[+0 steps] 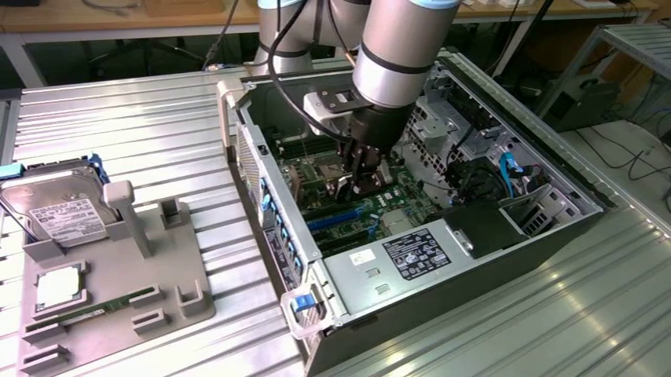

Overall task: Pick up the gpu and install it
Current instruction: 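Insert the gpu into the slot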

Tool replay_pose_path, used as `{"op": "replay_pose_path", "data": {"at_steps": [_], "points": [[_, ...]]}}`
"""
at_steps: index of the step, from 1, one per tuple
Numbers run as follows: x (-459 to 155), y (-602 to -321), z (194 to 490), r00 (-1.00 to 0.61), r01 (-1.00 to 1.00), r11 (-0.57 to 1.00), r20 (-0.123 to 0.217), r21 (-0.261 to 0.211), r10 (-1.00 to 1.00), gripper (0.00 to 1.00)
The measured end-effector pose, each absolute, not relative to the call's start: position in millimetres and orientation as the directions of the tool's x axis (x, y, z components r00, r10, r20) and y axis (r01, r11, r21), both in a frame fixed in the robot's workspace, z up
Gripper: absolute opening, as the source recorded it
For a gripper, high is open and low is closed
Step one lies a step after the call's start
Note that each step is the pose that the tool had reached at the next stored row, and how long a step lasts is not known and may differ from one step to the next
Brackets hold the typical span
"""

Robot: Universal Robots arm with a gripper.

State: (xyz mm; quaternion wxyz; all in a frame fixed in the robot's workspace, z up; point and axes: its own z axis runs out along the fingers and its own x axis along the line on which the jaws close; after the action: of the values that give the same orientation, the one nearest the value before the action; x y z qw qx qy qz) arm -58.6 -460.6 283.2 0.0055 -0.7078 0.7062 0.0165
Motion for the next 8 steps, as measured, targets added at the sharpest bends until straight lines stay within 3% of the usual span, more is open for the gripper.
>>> {"op": "replay_pose_path", "data": {"at_steps": [8], "points": [[-59.8, -460.9, 274.6, 0.002, -1.000, -0.003, -0.027, 0.016, -1.000, 0.28]]}}
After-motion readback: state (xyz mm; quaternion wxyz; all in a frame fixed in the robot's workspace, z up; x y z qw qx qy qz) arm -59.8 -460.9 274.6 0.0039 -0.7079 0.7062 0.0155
